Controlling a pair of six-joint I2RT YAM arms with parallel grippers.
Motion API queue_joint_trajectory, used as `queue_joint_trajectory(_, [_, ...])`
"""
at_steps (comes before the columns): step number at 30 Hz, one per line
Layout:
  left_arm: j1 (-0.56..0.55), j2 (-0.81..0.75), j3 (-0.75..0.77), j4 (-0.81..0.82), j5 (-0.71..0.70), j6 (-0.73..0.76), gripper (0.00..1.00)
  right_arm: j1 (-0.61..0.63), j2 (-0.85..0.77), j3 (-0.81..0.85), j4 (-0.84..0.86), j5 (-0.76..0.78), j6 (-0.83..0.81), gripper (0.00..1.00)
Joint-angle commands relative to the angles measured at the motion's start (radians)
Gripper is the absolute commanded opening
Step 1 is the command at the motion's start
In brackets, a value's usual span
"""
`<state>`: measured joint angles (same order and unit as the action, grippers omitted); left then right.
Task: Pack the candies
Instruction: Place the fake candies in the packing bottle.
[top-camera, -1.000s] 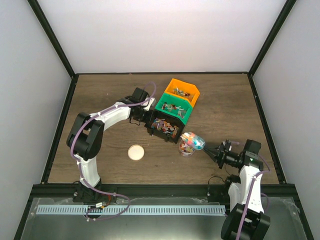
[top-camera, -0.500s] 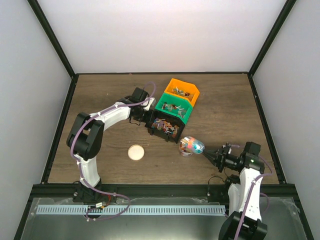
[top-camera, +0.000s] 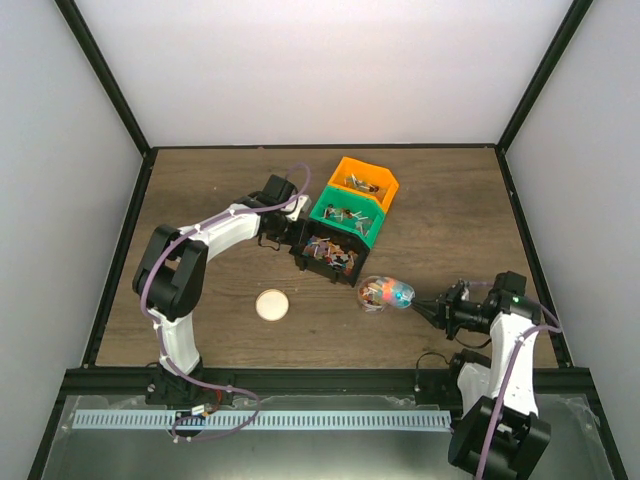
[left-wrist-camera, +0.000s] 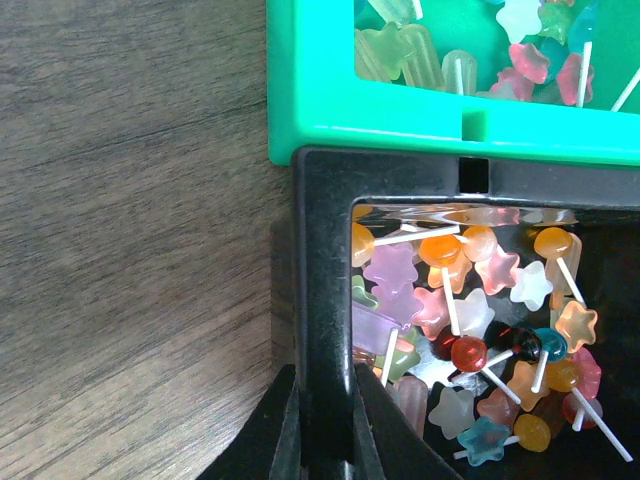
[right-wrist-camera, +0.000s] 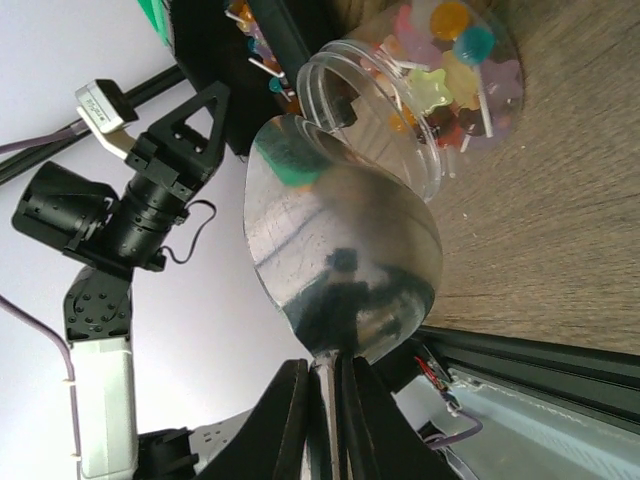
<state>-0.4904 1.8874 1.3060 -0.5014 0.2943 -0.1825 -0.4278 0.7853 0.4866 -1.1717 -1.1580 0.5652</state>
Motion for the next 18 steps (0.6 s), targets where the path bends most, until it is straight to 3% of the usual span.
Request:
queue_joint_trajectory(1, [0.015,-0.056,-0.006,0.027,0.049,-0.035,0.09,-0.009,0.014,0.027,-0.042,0.027,-0.067,0.01])
queue_joint_trajectory(11, [0.018,-0.036,-0.007,0.037,0.055,-0.038,0.09,-0.01,0.073,0.143,-0.108,0.117,-0.12,0.01])
queue_joint_trajectory(18, [0.018,-0.041,-0.013,0.037,0.042,-0.035,0.09,-0.01,0.08,0.134,-0.131,0.156,-0.137,0.01])
